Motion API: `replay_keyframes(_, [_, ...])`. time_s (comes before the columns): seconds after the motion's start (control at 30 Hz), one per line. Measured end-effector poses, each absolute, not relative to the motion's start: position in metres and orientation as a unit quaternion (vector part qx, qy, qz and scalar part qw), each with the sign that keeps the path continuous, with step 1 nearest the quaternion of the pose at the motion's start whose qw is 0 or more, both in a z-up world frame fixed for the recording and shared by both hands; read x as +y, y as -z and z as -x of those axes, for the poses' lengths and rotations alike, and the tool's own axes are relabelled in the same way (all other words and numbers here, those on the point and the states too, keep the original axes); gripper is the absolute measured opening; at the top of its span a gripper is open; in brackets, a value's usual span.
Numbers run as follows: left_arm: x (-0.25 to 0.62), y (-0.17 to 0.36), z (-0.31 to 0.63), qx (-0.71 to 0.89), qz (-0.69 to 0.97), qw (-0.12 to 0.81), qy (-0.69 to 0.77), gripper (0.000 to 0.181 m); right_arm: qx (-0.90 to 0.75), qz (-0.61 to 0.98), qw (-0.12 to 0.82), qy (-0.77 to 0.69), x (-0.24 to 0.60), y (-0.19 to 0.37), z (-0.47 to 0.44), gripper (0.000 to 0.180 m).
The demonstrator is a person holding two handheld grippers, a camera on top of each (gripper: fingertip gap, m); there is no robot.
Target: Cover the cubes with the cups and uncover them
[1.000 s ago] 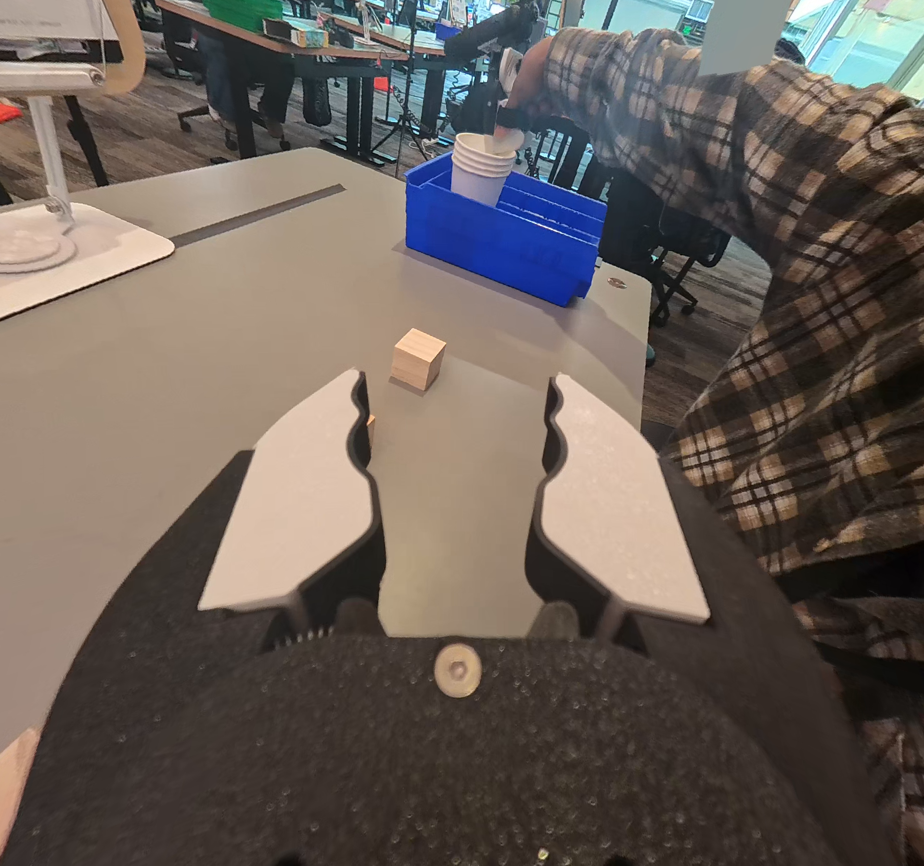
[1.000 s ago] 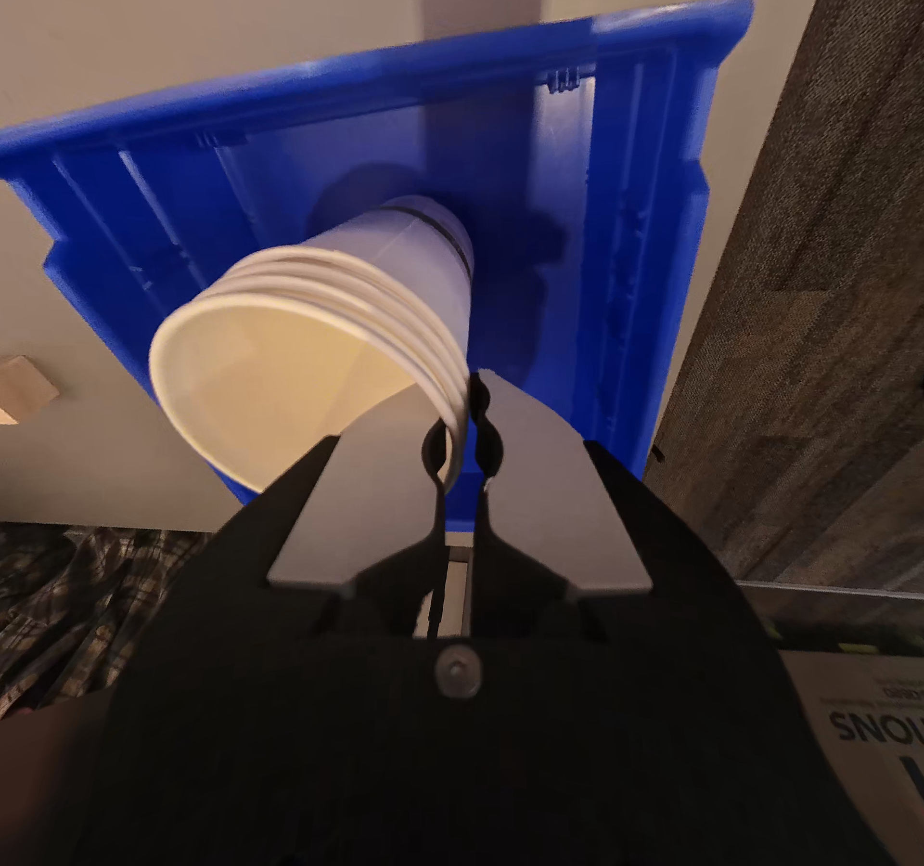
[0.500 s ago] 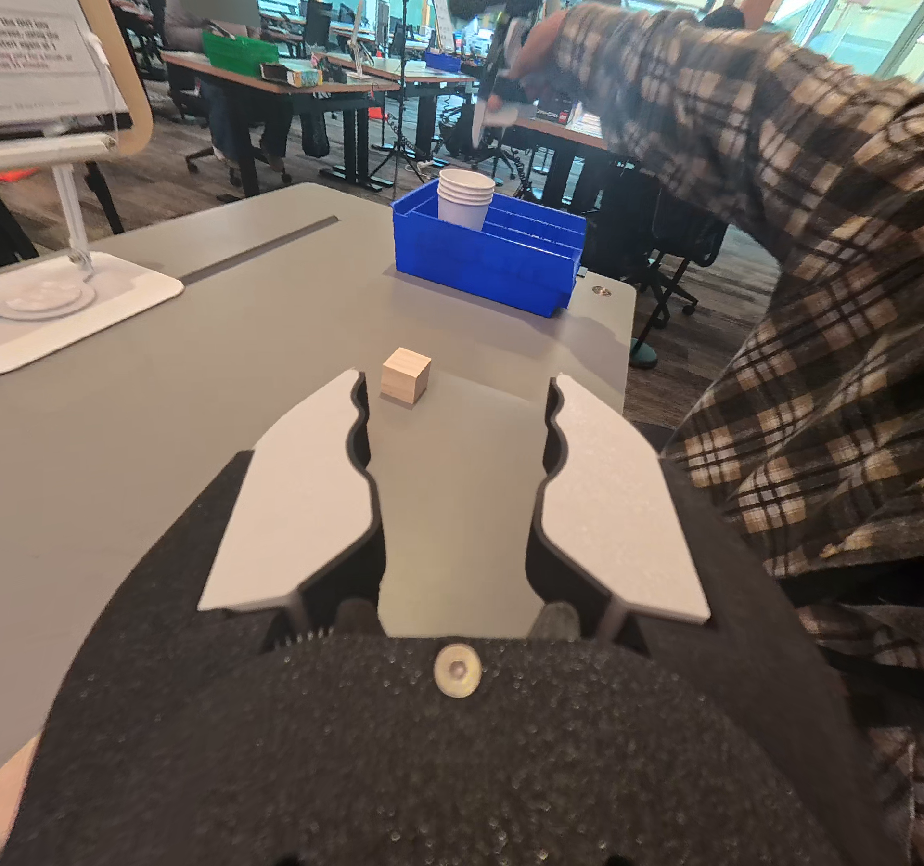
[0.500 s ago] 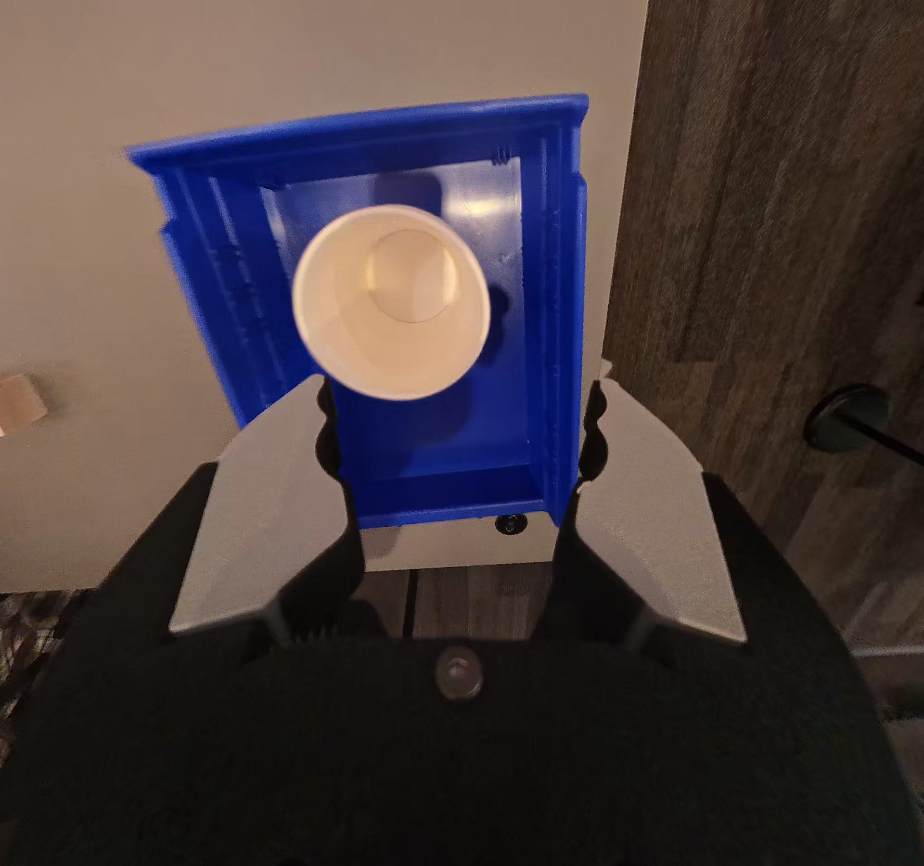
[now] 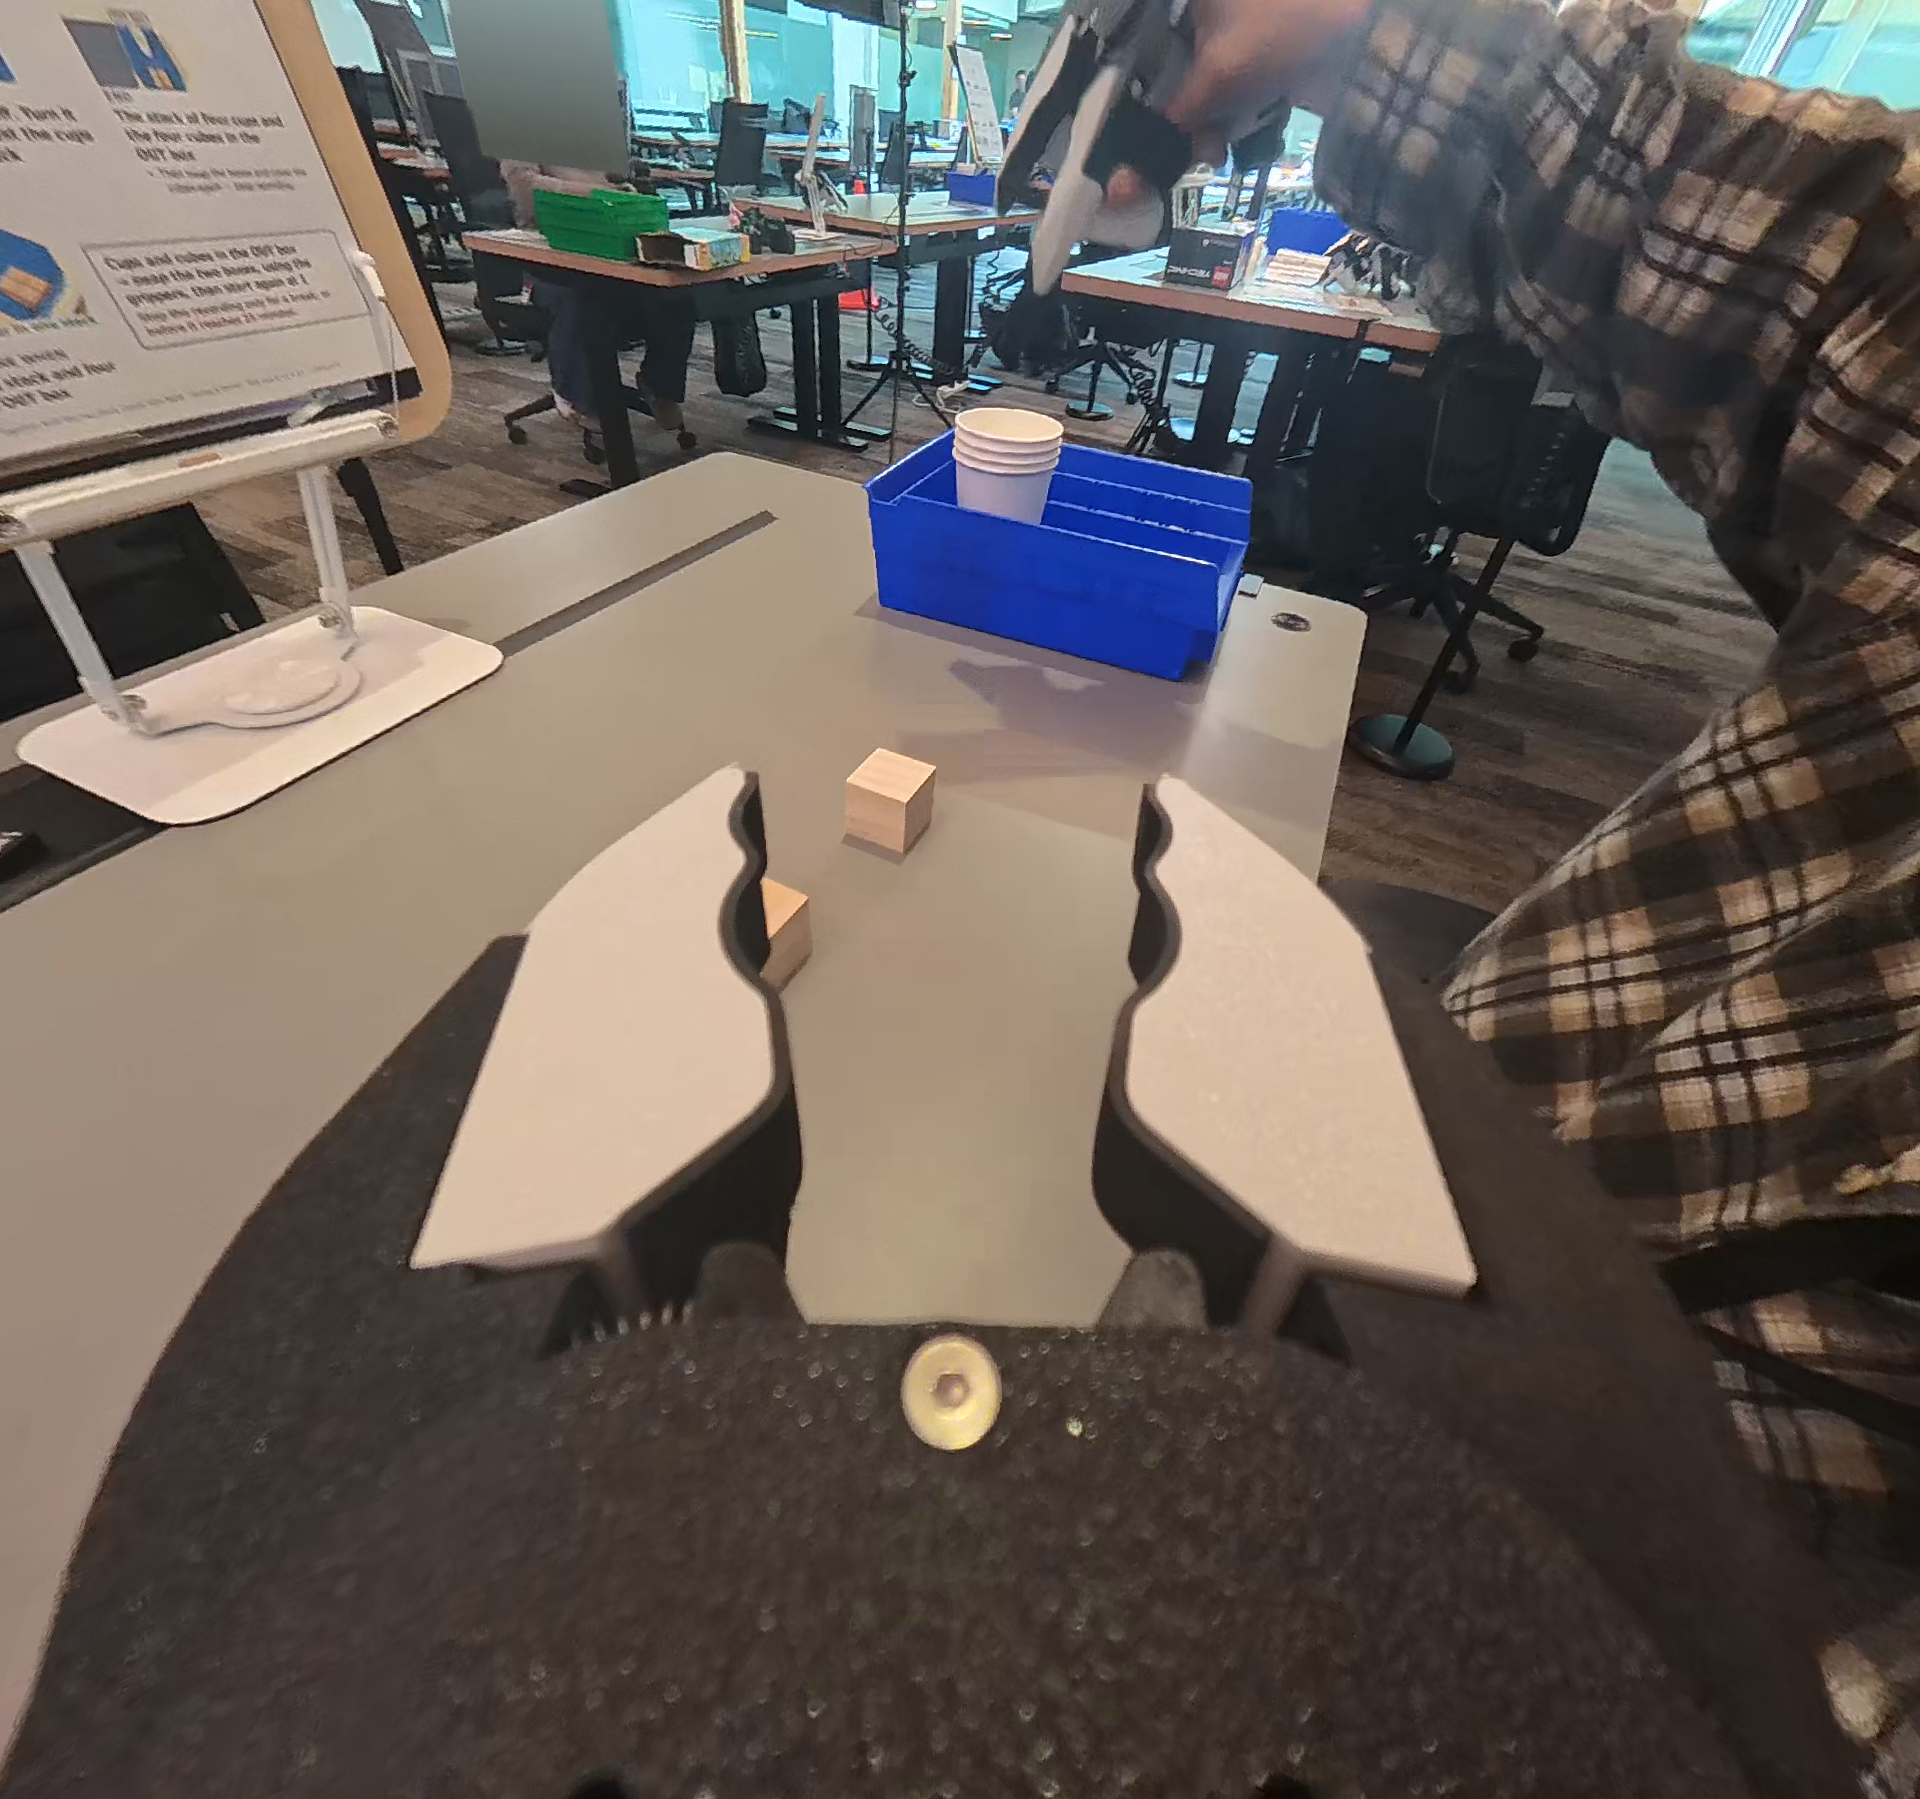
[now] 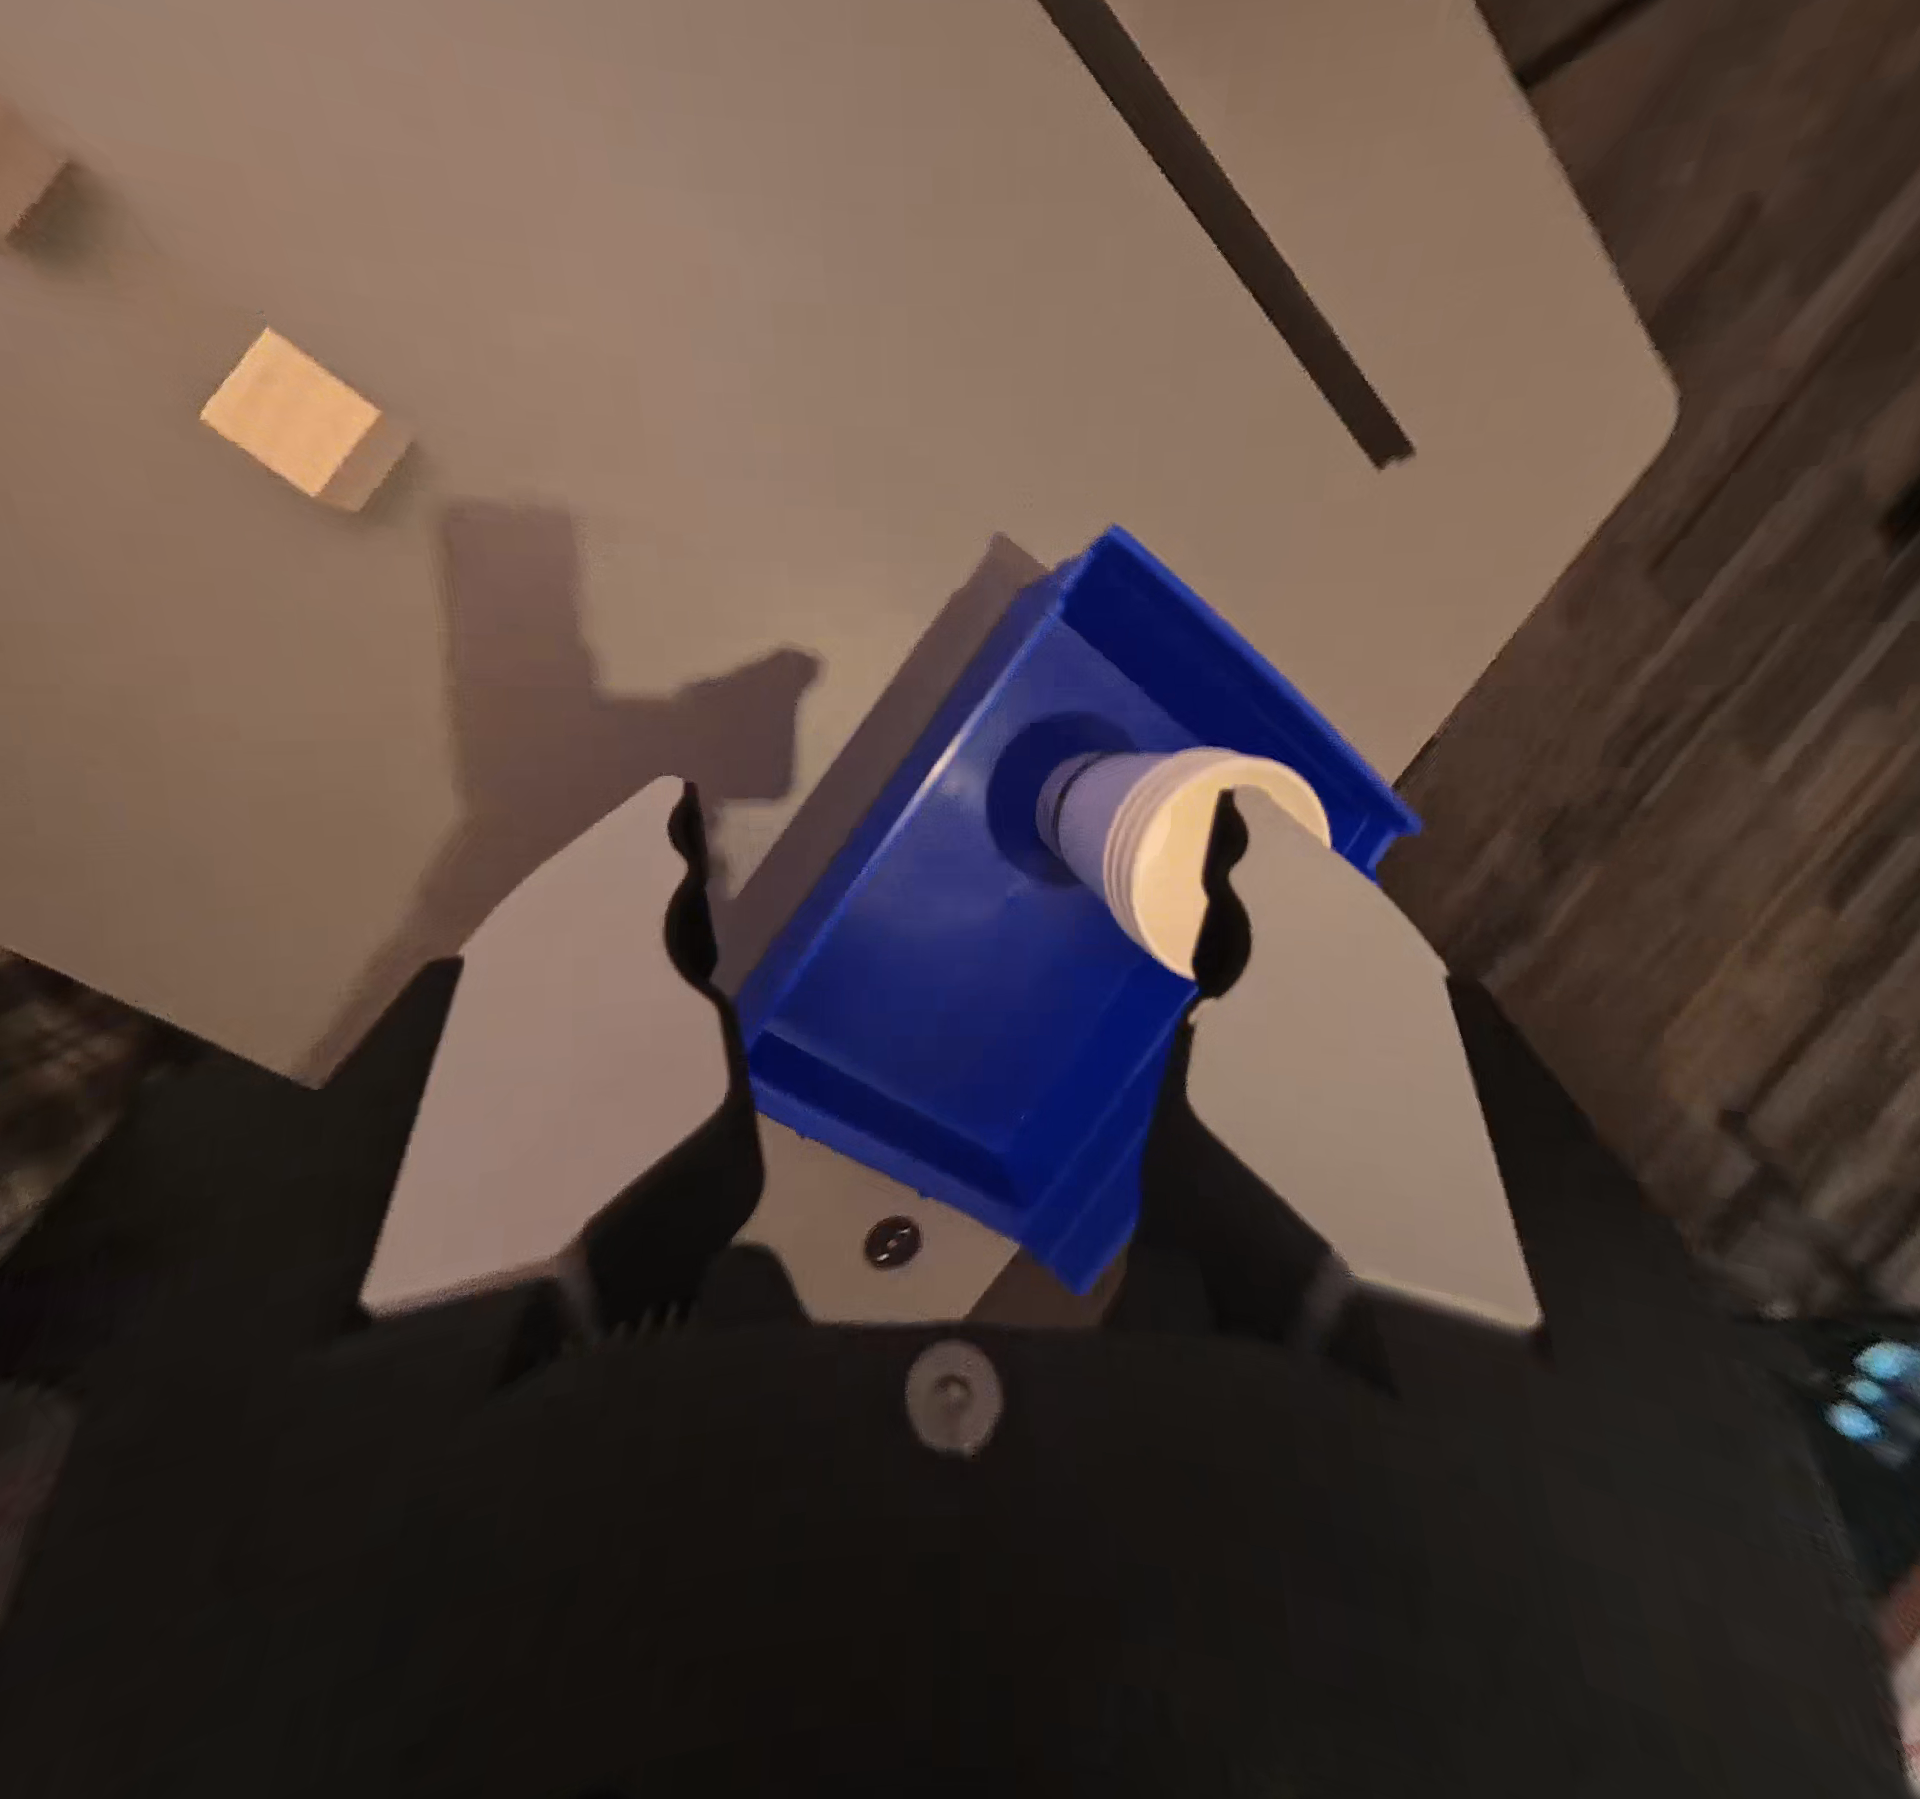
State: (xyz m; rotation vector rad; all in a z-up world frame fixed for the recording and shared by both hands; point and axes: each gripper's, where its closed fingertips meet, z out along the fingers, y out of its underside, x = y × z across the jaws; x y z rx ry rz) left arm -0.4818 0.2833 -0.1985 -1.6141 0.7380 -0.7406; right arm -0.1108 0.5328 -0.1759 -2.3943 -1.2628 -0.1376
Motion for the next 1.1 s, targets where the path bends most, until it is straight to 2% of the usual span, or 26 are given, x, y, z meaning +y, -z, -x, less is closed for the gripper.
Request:
replay_keyframes(0.17, [0.280,0.196,0.485,0.318,0.687,0.576,0.309,0.067,-0.560,0.796,0.223,0.044,0.506,0.207,0.168,0.088])
replay_keyframes(0.47, [0.282,0.200,0.484,0.321,0.692,0.569,0.309,0.067,-0.667,0.722,0.185,-0.012,0.459,0.277,0.238,0.087])
replay_keyframes(0.8, [0.285,0.209,0.478,0.330,0.701,0.555,0.303,0.067,-0.778,0.621,0.095,-0.013,0.443,0.363,0.294,0.078])
replay_keyframes(1.1, [0.289,0.213,0.482,0.328,0.705,0.551,0.303,0.067,-0.788,0.615,0.017,-0.018,0.446,0.416,0.297,0.063])
